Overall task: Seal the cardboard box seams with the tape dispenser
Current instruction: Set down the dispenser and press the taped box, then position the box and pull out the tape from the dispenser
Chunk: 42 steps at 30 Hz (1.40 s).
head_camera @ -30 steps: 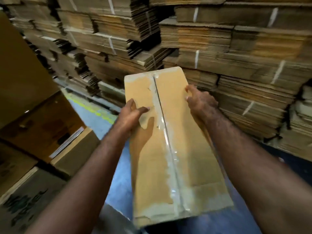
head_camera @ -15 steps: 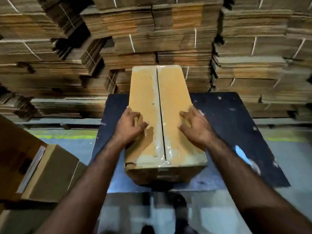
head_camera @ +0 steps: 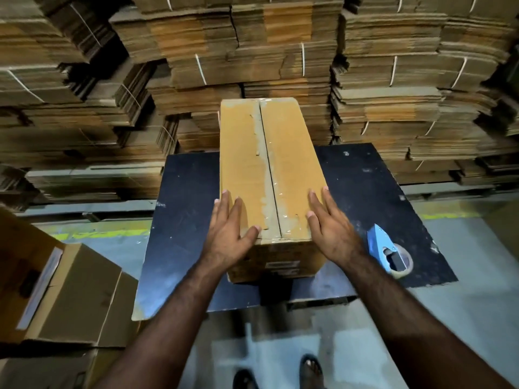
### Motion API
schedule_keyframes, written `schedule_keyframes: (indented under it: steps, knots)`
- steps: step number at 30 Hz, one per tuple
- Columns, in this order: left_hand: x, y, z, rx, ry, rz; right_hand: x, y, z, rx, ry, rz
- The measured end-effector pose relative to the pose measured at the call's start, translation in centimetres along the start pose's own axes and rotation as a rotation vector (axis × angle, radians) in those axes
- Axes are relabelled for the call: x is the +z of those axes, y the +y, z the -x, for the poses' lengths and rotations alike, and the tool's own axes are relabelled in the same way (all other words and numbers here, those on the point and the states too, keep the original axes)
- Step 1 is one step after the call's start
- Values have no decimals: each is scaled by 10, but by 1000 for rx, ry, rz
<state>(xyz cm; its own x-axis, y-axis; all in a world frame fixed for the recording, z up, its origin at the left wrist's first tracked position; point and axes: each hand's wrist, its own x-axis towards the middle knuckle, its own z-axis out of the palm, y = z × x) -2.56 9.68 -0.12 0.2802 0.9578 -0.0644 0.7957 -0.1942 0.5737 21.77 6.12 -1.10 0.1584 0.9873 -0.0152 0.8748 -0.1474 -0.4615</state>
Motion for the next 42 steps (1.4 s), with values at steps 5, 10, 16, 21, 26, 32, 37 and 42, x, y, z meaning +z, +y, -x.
schedule_keyframes:
  steps: [5,10,16,21,26,32,37,42]
  knots:
    - [5,13,-55,20,-94,-94,-15,17,-53,27,-44,25]
    - [-4,27,-84,-87,130,195,-32,34,-95,13,-96,-117]
    - [1,29,-76,-314,264,389,-46,44,-101,49,-211,-107]
    - [10,22,-49,-337,244,511,-47,52,-74,19,-188,-77]
    - [15,26,-38,-333,242,385,-56,65,-57,40,-213,-272]
    - [48,88,-17,136,301,-221,-43,154,-7,388,151,-211]
    - [107,119,-10,264,127,-468,3,208,32,538,-120,45]
    - [102,110,-9,292,110,-514,24,224,19,505,-84,41]
